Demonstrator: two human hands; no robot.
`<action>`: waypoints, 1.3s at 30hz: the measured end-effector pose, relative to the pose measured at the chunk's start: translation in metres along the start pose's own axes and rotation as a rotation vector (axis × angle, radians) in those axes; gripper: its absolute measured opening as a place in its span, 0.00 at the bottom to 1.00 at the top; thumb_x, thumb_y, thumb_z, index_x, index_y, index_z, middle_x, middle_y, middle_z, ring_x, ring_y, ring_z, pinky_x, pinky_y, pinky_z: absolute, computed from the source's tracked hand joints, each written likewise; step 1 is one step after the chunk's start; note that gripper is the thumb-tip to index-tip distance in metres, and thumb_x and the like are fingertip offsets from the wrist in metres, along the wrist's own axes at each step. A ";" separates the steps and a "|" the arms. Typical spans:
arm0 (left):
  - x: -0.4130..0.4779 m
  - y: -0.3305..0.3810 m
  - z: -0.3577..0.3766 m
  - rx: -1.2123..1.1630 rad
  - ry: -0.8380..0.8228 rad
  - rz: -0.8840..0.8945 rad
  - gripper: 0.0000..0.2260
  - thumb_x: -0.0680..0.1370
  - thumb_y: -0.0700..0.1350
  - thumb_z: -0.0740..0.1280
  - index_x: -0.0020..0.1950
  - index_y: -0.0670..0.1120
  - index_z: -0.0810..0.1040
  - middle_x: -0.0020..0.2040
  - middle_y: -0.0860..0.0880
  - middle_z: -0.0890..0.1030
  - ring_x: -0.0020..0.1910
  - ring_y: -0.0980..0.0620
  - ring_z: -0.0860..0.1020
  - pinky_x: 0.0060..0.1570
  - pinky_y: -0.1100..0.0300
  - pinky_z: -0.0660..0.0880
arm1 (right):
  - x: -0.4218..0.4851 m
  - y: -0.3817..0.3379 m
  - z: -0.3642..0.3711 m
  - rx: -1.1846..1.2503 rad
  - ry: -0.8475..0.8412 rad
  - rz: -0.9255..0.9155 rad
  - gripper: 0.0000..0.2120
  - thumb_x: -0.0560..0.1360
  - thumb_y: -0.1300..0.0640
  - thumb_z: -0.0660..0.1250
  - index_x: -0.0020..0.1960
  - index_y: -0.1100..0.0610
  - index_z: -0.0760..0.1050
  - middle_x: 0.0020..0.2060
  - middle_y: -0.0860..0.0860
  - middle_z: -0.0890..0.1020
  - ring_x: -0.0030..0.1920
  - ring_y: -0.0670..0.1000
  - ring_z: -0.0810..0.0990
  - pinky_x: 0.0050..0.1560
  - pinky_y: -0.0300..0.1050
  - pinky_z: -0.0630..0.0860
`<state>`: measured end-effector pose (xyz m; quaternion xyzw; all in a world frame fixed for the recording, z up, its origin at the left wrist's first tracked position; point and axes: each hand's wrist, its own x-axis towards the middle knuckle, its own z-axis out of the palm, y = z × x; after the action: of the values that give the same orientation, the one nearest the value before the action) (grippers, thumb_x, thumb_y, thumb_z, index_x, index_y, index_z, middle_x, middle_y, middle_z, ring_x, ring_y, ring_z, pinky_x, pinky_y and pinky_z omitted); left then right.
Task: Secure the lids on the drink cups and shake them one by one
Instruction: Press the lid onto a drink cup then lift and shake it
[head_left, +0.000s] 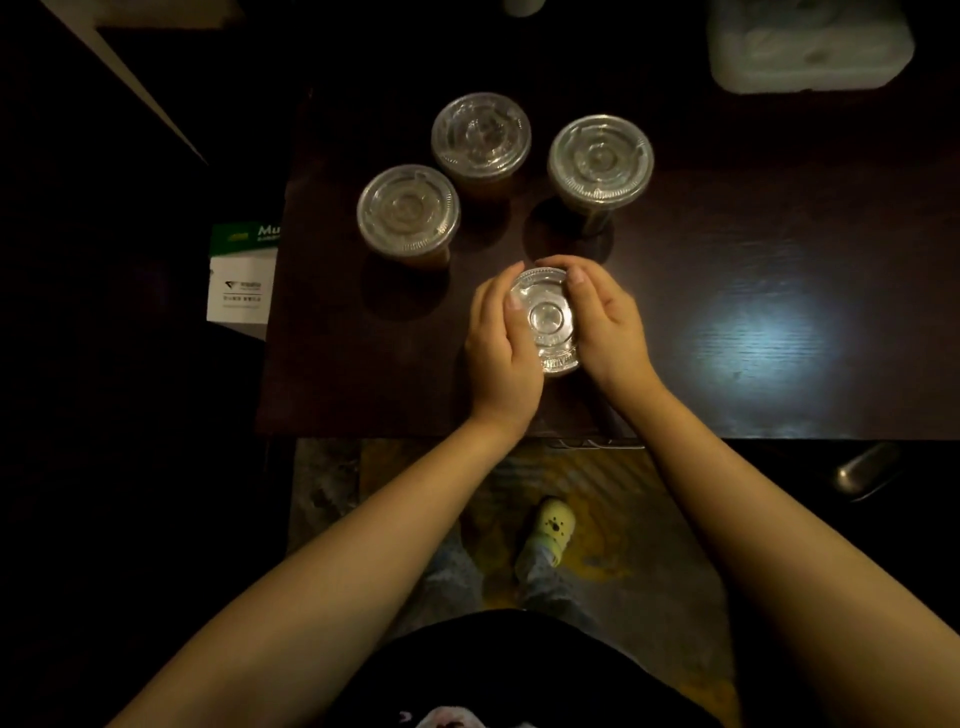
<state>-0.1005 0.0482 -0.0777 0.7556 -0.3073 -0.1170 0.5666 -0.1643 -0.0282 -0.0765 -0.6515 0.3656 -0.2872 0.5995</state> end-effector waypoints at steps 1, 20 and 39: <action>0.003 0.000 -0.001 -0.020 -0.028 -0.019 0.17 0.80 0.42 0.52 0.63 0.37 0.73 0.59 0.41 0.76 0.56 0.63 0.71 0.57 0.75 0.67 | -0.002 -0.002 0.002 0.000 0.038 0.001 0.13 0.81 0.61 0.54 0.56 0.61 0.76 0.47 0.49 0.80 0.46 0.37 0.79 0.46 0.30 0.73; 0.011 0.010 -0.019 0.295 -0.244 0.023 0.21 0.81 0.47 0.51 0.72 0.41 0.64 0.72 0.44 0.67 0.72 0.48 0.63 0.71 0.57 0.59 | 0.009 -0.014 -0.003 -0.436 -0.200 -0.191 0.19 0.79 0.57 0.55 0.67 0.59 0.70 0.65 0.54 0.75 0.66 0.48 0.70 0.68 0.38 0.63; 0.076 0.016 -0.036 0.602 -0.566 0.113 0.22 0.81 0.52 0.53 0.74 0.48 0.60 0.69 0.45 0.71 0.68 0.49 0.69 0.61 0.57 0.66 | -0.073 0.006 0.019 0.077 -0.032 0.073 0.27 0.79 0.54 0.52 0.75 0.57 0.52 0.72 0.46 0.60 0.70 0.37 0.59 0.68 0.26 0.58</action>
<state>-0.0275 0.0288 -0.0379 0.8074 -0.5126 -0.1937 0.2190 -0.1911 0.0425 -0.0804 -0.6185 0.3682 -0.2685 0.6401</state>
